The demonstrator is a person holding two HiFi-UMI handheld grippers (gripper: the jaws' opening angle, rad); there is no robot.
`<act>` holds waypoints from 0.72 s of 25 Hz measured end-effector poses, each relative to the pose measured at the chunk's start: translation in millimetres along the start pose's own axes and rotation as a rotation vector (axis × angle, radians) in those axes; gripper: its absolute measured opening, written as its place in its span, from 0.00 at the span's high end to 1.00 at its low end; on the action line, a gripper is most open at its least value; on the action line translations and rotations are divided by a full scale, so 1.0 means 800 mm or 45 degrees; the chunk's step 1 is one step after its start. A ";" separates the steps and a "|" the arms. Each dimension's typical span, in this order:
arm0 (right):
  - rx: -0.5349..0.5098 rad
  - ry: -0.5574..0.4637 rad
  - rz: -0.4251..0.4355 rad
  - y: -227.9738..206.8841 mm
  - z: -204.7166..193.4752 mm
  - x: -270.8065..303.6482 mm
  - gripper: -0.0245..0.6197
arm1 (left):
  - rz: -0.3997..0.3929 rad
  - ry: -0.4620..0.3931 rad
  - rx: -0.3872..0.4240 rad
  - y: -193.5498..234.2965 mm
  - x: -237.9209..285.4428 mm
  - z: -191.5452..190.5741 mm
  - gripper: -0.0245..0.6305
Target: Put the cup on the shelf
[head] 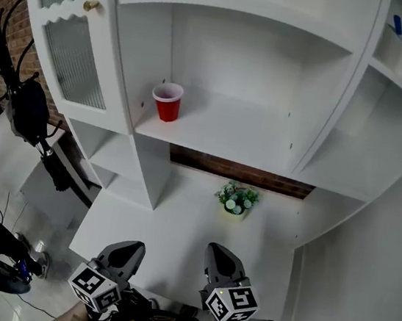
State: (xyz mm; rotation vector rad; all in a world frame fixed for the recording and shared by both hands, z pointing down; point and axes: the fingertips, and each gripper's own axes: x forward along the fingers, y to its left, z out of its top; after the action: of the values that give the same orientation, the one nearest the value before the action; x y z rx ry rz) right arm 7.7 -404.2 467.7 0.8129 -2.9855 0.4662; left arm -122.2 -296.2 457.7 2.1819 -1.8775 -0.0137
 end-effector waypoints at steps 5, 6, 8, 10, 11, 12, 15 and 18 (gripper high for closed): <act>-0.147 -0.024 0.024 0.036 0.021 -0.001 0.97 | -0.025 0.014 -0.070 0.000 0.001 -0.012 0.96; -0.178 -0.039 0.029 0.041 0.026 0.001 0.97 | -0.030 0.004 -0.062 0.001 0.003 -0.009 0.96; -0.208 -0.069 0.032 0.050 0.032 0.000 0.97 | -0.044 -0.007 -0.050 0.000 0.004 -0.003 0.96; -0.208 -0.093 0.027 0.057 0.034 -0.007 0.97 | -0.060 0.001 -0.044 -0.007 0.002 -0.004 0.96; -0.206 -0.101 0.023 0.061 0.033 -0.013 0.97 | -0.068 0.011 -0.047 -0.012 -0.001 -0.007 0.96; -0.207 -0.106 0.019 0.065 0.031 -0.018 0.97 | -0.078 0.020 -0.051 -0.017 -0.002 -0.011 0.96; -0.215 -0.106 -0.003 0.070 0.020 -0.025 0.97 | -0.112 0.040 -0.051 -0.025 -0.003 -0.023 0.96; -0.212 -0.067 -0.019 0.073 0.005 -0.032 0.97 | -0.127 0.059 -0.060 -0.033 -0.006 -0.034 0.96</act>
State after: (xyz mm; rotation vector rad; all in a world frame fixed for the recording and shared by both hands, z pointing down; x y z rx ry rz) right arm 1.1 -344.9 445.0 0.8442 -3.0121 0.1944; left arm -92.3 -282.8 477.8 2.2227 -1.7252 -0.0255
